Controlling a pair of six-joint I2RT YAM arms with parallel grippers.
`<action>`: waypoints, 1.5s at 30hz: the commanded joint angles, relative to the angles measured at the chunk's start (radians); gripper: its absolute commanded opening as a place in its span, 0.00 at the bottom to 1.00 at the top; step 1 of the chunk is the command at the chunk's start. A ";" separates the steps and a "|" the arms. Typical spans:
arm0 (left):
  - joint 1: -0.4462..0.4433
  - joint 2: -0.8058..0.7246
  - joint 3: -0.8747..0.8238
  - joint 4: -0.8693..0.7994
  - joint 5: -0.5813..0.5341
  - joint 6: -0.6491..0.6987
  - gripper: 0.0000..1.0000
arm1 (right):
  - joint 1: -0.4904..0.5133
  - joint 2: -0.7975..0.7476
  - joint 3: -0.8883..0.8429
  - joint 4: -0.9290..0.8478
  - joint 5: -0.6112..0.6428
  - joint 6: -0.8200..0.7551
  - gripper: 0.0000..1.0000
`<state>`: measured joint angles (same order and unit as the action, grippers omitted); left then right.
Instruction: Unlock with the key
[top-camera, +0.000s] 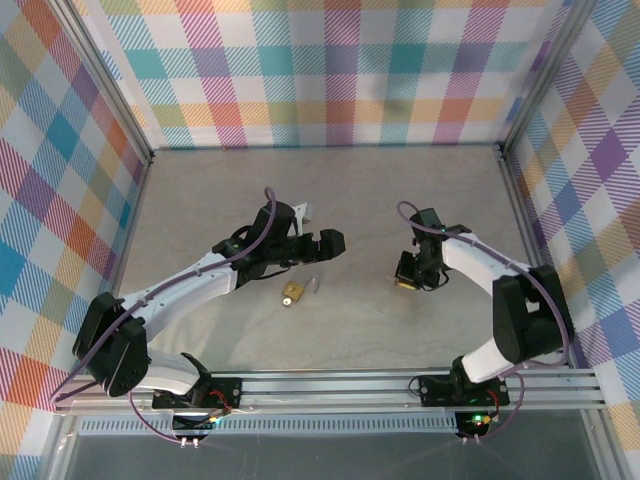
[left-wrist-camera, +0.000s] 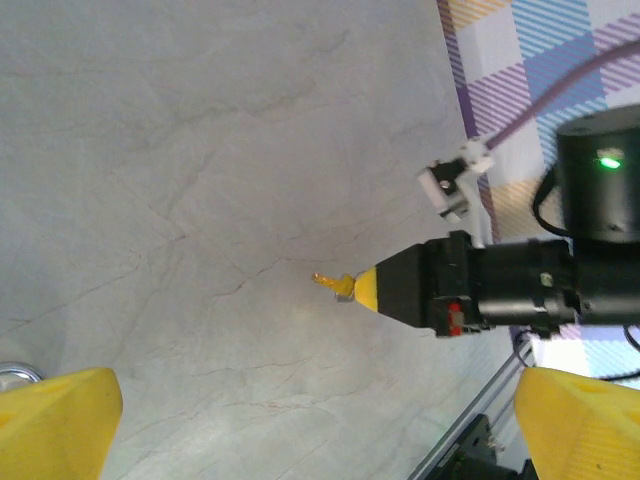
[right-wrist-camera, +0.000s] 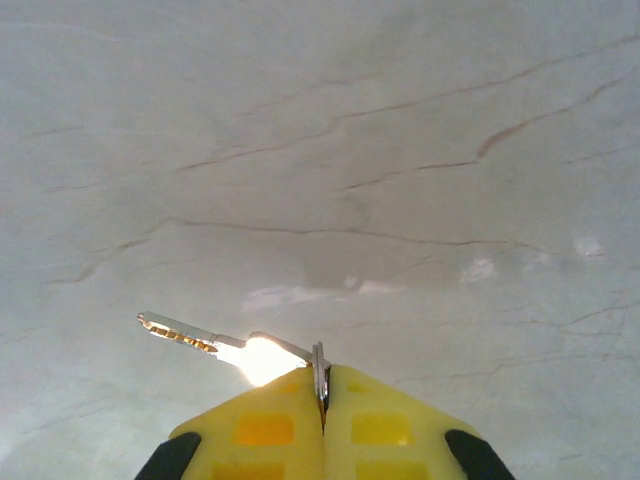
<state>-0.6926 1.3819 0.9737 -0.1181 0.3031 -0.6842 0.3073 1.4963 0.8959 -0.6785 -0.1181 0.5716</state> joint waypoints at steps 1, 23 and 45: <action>-0.008 0.012 -0.032 0.142 0.046 -0.132 1.00 | 0.019 -0.074 0.014 0.019 -0.083 0.009 0.00; -0.055 0.076 -0.136 0.458 0.022 -0.519 0.87 | 0.141 -0.199 0.106 0.230 -0.281 0.153 0.00; -0.068 0.161 -0.105 0.472 0.014 -0.498 0.28 | 0.168 -0.194 0.111 0.228 -0.349 0.134 0.00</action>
<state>-0.7555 1.5326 0.8532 0.3466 0.3229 -1.2030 0.4686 1.3155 0.9764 -0.4648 -0.4332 0.7185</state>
